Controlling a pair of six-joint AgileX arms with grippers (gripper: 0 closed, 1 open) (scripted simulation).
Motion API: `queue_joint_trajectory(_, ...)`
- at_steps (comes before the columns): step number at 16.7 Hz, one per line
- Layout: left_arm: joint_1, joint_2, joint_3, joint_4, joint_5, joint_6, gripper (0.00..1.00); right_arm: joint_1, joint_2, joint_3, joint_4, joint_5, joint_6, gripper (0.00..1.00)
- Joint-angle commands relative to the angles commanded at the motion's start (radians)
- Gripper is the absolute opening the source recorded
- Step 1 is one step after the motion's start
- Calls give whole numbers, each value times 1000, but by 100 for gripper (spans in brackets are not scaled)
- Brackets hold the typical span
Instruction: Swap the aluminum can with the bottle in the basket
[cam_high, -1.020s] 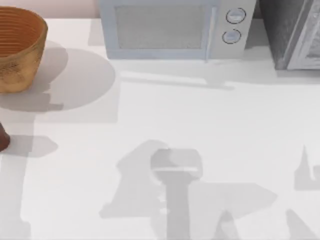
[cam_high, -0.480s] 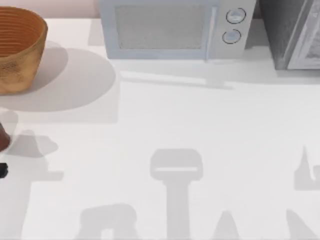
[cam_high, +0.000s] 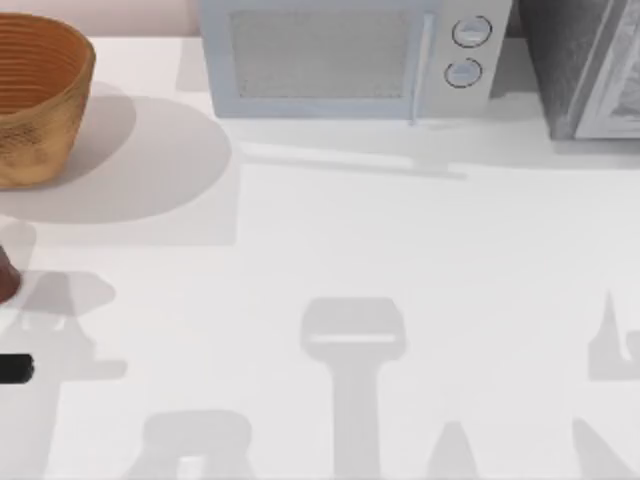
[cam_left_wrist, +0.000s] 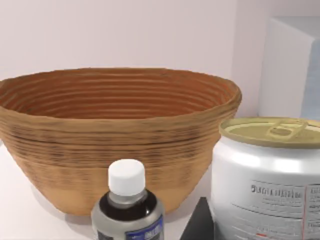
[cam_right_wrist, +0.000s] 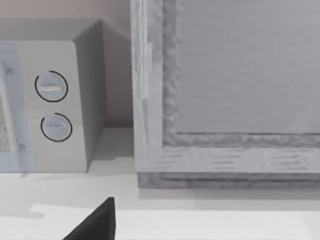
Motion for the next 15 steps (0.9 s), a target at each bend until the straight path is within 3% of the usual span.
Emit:
queue_joint_trajectory(7,-6,94,50,64,40,-10,0,0,0,0,0,0,0,100)
queue_joint_trajectory(15,-71,607,362,453,303,-23,0,0,0,0,0,0,0,100)
